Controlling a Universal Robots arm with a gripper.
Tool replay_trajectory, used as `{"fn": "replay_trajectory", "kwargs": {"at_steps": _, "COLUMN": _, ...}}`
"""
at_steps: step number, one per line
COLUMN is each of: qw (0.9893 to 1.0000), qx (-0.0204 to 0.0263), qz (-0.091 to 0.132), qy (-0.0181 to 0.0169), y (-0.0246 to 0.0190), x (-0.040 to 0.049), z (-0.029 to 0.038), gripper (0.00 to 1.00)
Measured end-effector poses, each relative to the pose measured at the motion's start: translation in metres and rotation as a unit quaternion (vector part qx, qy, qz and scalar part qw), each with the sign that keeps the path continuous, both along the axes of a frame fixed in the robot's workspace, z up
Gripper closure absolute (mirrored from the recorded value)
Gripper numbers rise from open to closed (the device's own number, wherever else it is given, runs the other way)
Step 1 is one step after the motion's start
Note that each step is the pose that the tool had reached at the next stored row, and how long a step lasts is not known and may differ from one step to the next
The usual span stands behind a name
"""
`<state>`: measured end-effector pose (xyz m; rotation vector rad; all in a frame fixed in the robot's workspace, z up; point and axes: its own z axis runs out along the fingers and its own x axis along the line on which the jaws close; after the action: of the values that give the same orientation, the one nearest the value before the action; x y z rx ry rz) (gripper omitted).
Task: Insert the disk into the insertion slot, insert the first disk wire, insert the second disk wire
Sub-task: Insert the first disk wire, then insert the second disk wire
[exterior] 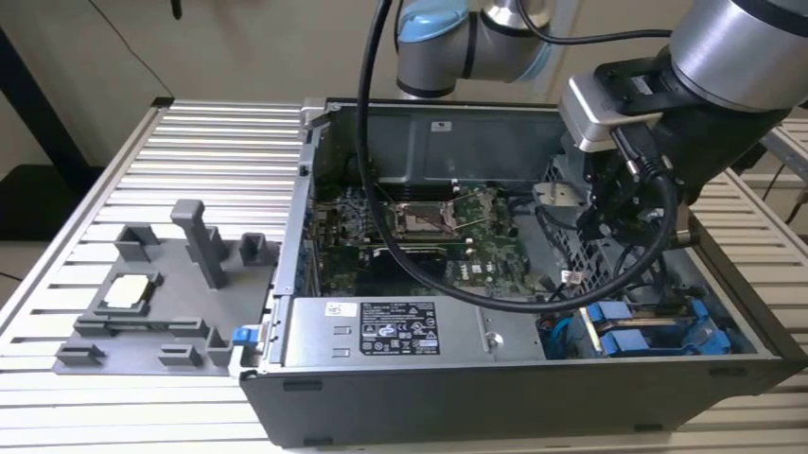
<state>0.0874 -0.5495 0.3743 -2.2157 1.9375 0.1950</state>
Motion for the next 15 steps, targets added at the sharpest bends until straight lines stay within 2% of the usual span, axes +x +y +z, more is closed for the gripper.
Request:
{"fn": "replay_trajectory", "kwargs": {"at_steps": 4, "qw": 1.0000, "qx": -0.0002, "qz": 0.000, "qy": 0.0000, "y": -0.0003, "x": 0.0014, "z": -0.0002, "gripper": 0.84}}
{"fn": "replay_trajectory", "kwargs": {"at_steps": 7, "qw": 1.0000, "qx": -0.0009, "qz": 0.000, "qy": 0.0023, "y": -0.0027, "x": 0.0072, "z": -0.0001, "gripper": 0.84}}
{"fn": "replay_trajectory", "kwargs": {"at_steps": 15, "qw": 1.0000, "qx": -0.0056, "qz": 0.000, "qy": 0.0043, "y": -0.0140, "x": 0.0143, "z": 0.0000, "gripper": 0.84}}
